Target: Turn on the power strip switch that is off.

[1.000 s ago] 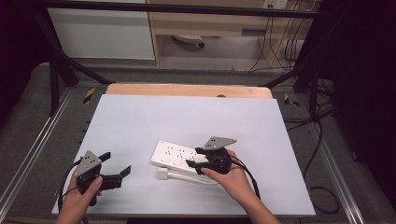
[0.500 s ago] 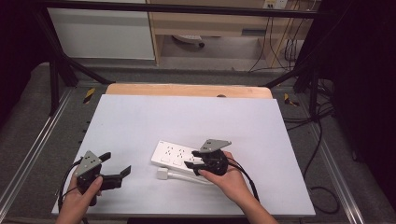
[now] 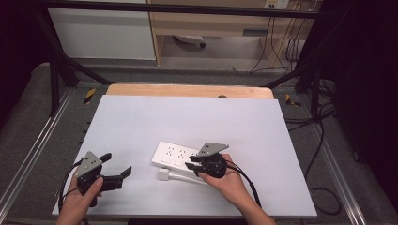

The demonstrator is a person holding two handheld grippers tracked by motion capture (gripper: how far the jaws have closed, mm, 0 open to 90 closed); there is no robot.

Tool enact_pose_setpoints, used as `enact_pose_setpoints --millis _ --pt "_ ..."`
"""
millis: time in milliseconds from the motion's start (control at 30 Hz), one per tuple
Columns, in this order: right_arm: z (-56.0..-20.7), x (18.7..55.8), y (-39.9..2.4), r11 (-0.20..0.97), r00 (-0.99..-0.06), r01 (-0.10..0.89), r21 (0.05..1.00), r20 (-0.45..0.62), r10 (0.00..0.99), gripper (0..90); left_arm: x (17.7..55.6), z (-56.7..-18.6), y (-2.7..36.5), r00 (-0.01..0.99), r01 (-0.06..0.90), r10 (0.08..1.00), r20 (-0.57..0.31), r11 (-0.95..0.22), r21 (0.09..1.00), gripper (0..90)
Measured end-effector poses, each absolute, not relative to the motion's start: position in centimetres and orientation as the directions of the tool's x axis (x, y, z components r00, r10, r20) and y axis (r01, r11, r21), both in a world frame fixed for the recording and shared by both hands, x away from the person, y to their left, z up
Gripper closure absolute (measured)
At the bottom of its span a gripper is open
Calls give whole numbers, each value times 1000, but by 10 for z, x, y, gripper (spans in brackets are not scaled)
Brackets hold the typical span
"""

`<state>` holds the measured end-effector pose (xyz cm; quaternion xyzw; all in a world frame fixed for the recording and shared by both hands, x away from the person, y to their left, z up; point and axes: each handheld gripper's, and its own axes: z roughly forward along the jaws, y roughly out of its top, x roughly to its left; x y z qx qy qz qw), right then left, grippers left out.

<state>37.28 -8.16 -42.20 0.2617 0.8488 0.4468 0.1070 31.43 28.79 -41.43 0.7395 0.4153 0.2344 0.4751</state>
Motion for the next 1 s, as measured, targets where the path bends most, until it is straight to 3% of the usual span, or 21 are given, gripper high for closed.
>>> enact_pose_setpoints --millis 1000 --pt "-435 367 -83 450 -841 323 833 35 539 898 314 -414 288 547 390 836 -45 -207 897 61"
